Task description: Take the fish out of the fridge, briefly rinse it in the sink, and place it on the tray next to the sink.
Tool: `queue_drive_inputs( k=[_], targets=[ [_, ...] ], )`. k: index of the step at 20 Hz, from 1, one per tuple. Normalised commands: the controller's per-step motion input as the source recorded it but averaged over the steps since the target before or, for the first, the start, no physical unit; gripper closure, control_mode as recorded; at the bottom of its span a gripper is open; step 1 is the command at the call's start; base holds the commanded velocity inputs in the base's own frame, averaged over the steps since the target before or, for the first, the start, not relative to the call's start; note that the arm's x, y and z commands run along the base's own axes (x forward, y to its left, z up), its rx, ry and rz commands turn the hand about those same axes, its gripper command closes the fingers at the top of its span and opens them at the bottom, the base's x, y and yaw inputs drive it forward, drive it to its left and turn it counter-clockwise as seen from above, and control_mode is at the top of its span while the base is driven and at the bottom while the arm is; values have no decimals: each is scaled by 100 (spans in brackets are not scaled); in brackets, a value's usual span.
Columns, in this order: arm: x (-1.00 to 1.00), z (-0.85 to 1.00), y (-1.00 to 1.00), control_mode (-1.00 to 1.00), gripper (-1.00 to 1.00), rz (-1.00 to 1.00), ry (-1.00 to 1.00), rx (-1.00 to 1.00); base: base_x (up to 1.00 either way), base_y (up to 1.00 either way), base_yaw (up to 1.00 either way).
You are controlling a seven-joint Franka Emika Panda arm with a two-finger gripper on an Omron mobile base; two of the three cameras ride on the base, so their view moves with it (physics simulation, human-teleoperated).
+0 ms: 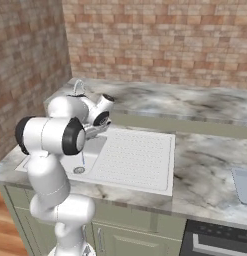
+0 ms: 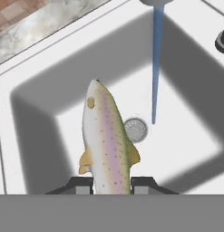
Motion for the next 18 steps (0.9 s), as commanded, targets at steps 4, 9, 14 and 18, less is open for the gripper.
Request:
queue_drive_inputs(
  k=[4, 9, 14, 18],
  targets=[
    [42, 0, 25, -100, 100, 1, 0, 0, 0, 0, 0],
    [42, -3, 13, -100, 100, 1, 0, 0, 0, 0, 0],
    [36, -7, 14, -100, 100, 0, 0, 0, 0, 0, 0],
    [34, -17, 2, -100, 100, 0, 0, -3, 0, 0, 0]
  ],
)
